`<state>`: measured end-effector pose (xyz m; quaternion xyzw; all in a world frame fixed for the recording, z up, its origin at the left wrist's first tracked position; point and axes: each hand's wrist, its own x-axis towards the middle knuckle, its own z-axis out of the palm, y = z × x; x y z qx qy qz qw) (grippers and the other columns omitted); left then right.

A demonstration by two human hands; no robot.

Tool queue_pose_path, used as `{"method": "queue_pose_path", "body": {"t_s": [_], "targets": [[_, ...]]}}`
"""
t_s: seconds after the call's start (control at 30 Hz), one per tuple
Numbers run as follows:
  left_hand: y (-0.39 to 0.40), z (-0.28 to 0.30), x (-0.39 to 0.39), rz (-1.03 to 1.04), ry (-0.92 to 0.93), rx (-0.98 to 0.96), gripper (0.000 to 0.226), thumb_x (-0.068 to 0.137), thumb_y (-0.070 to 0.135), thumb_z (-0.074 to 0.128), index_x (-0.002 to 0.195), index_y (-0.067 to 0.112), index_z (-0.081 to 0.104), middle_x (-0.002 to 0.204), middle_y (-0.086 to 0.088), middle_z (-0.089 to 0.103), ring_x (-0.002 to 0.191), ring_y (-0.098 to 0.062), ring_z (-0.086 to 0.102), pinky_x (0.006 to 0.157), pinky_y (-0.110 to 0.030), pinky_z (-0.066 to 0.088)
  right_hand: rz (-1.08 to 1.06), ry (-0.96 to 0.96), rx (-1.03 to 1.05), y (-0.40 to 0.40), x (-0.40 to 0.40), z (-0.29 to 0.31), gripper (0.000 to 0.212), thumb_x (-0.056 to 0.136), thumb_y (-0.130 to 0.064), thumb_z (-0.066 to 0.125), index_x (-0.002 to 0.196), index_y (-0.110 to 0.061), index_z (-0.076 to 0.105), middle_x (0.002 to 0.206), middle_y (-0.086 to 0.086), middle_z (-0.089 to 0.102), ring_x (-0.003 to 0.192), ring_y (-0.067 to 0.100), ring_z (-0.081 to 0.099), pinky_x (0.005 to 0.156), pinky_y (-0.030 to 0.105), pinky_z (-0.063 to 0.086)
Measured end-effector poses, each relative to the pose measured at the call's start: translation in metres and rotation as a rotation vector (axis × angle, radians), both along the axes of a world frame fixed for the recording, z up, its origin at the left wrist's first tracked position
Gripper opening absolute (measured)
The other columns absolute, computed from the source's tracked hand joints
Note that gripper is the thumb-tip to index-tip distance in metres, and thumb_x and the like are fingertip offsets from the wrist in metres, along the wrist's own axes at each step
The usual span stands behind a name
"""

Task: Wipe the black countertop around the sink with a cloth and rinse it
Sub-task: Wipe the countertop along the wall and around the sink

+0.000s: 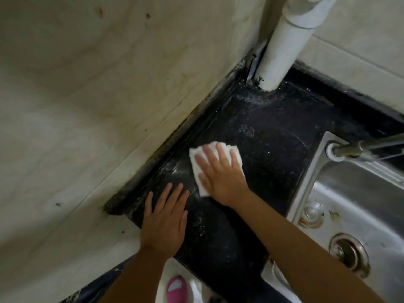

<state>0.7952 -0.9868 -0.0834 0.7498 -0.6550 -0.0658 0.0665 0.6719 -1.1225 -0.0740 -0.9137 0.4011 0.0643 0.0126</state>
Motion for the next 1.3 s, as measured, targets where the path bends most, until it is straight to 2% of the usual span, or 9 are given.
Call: {"method": "queue_pose_path", "body": {"t_s": [0.23, 0.3, 0.47, 0.63, 0.8, 0.93, 1.07, 1.2, 1.3], "targets": [[0.001, -0.001, 0.0, 0.018, -0.02, 0.005, 0.052, 0.099, 0.035, 0.005, 0.124, 0.016, 0.046, 0.125, -0.005, 0.059, 0.123, -0.019, 0.035, 0.109, -0.038, 0.005, 0.127, 0.028, 0.008, 0.023, -0.103, 0.002, 0.05, 0.099, -0.041, 0.003, 0.139, -0.027, 0.029, 0.139, 0.004, 0.041, 0.127, 0.029, 0.033, 0.107, 0.048, 0.017], [0.0, -0.001, 0.0, 0.022, -0.035, 0.001, 0.049, 0.099, 0.035, 0.005, 0.126, 0.018, 0.041, 0.127, -0.004, 0.058, 0.123, -0.019, 0.035, 0.109, -0.038, 0.005, -0.052, 0.054, 0.006, -0.012, -0.079, 0.005, 0.059, 0.098, -0.044, -0.001, 0.137, -0.025, 0.039, 0.137, 0.008, 0.049, 0.126, 0.036, 0.039, 0.099, 0.057, 0.033], [0.002, 0.001, -0.001, 0.029, -0.054, 0.008, 0.047, 0.099, 0.036, 0.004, 0.126, 0.019, 0.039, 0.126, -0.003, 0.059, 0.123, -0.017, 0.035, 0.109, -0.038, 0.005, -0.001, -0.019, 0.007, 0.012, -0.006, 0.004, 0.053, 0.083, -0.04, 0.027, 0.124, -0.024, 0.056, 0.129, 0.006, 0.058, 0.12, 0.037, 0.05, 0.102, 0.05, 0.023], [0.001, 0.0, 0.0, 0.034, -0.077, -0.001, 0.048, 0.099, 0.037, 0.003, 0.126, 0.019, 0.038, 0.125, -0.004, 0.06, 0.123, -0.017, 0.035, 0.109, -0.037, 0.005, 0.182, -0.095, 0.075, 0.052, -0.079, -0.001, 0.049, 0.099, -0.039, 0.003, 0.144, -0.032, 0.022, 0.142, -0.002, 0.033, 0.132, 0.025, 0.028, 0.109, 0.045, 0.007], [0.002, -0.001, -0.001, 0.043, -0.074, -0.026, 0.047, 0.099, 0.037, 0.004, 0.127, 0.018, 0.038, 0.126, -0.004, 0.059, 0.123, -0.017, 0.035, 0.109, -0.038, 0.006, -0.223, 0.069, 0.07, -0.037, -0.122, 0.012, 0.075, 0.081, -0.055, -0.016, 0.148, -0.029, 0.007, 0.156, 0.002, 0.013, 0.142, 0.028, 0.013, 0.112, 0.05, 0.014], [0.0, 0.0, -0.002, 0.047, -0.082, -0.025, 0.049, 0.099, 0.036, 0.004, 0.126, 0.018, 0.041, 0.125, -0.002, 0.06, 0.123, -0.016, 0.035, 0.107, -0.036, 0.007, -0.276, 0.061, 0.227, -0.074, -0.073, 0.021, 0.057, 0.096, -0.049, 0.005, 0.148, -0.028, 0.0, 0.156, -0.003, -0.011, 0.143, 0.026, -0.013, 0.113, 0.048, -0.006], [0.001, 0.001, -0.002, 0.058, -0.087, -0.022, 0.06, 0.099, 0.035, 0.006, 0.122, 0.01, 0.055, 0.123, -0.006, 0.061, 0.121, -0.016, 0.036, 0.107, -0.035, 0.008, 0.016, -0.007, 0.128, -0.038, -0.009, 0.012, 0.081, 0.076, -0.049, -0.009, 0.147, -0.023, 0.019, 0.156, 0.008, 0.011, 0.142, 0.037, 0.007, 0.112, 0.054, 0.007], [0.004, 0.005, -0.004, 0.115, -0.072, -0.093, 0.066, 0.099, 0.035, 0.006, 0.114, 0.003, 0.062, 0.114, -0.012, 0.065, 0.114, -0.018, 0.039, 0.108, -0.03, 0.007, 0.259, -0.068, 0.007, 0.023, -0.012, 0.004, 0.055, 0.082, -0.038, 0.025, 0.121, -0.022, 0.061, 0.13, 0.006, 0.058, 0.122, 0.034, 0.048, 0.103, 0.047, 0.03], [0.008, 0.011, -0.007, 0.149, -0.068, -0.175, 0.067, 0.099, 0.036, 0.008, 0.109, 0.0, 0.064, 0.106, -0.015, 0.067, 0.109, -0.021, 0.041, 0.106, -0.035, 0.014, 0.449, -0.079, 0.036, 0.057, -0.061, -0.007, 0.043, 0.099, -0.033, 0.015, 0.131, -0.02, 0.041, 0.133, 0.003, 0.047, 0.126, 0.029, 0.033, 0.107, 0.041, 0.014]]}}
